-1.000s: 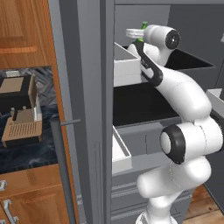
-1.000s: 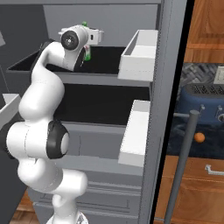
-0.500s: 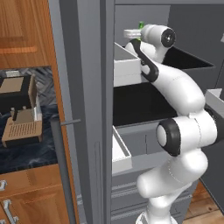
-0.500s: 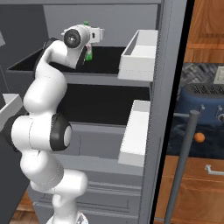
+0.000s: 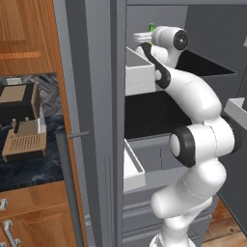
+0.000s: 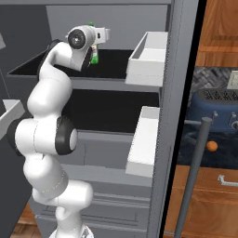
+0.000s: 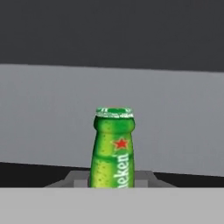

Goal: Place the beers on the top shelf of the fridge to keep them out of children's reach, and place the tangerine on lower shelves for easy access.

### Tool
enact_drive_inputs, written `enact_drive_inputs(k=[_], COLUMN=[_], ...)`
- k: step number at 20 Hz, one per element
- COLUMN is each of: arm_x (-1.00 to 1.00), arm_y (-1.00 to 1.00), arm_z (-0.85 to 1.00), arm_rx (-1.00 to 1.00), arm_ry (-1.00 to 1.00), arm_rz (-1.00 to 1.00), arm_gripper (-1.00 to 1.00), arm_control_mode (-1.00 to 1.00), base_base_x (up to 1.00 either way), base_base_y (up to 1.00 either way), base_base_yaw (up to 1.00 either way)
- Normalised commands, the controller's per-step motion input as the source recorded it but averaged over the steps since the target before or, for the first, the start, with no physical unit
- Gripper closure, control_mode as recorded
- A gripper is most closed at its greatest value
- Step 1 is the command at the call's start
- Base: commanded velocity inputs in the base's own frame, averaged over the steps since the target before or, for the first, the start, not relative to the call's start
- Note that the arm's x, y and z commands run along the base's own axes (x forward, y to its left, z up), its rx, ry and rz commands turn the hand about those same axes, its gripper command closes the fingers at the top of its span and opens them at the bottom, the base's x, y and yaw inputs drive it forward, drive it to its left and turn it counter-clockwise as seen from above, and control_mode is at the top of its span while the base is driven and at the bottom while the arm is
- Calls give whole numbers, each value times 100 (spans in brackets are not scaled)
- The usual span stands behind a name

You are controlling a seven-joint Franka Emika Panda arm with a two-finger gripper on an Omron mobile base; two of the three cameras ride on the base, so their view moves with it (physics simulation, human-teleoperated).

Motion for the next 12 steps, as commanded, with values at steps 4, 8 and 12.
enact_drive_inputs(k=[4,8,12], arm_x=[17,15,10], arm_y=[12,3,0], arm_z=[-21,-17,-9], arm_rx=[-5,-3,-1], arm_ry=[0,0,0], arm_rz=[0,0,0], arm_gripper=[100,-100,-100], arm_control_mode=[-100,-100,-100], base_base_x=[0,0,0], base_base_y=[0,0,0], base_base_yaw=[0,0,0])
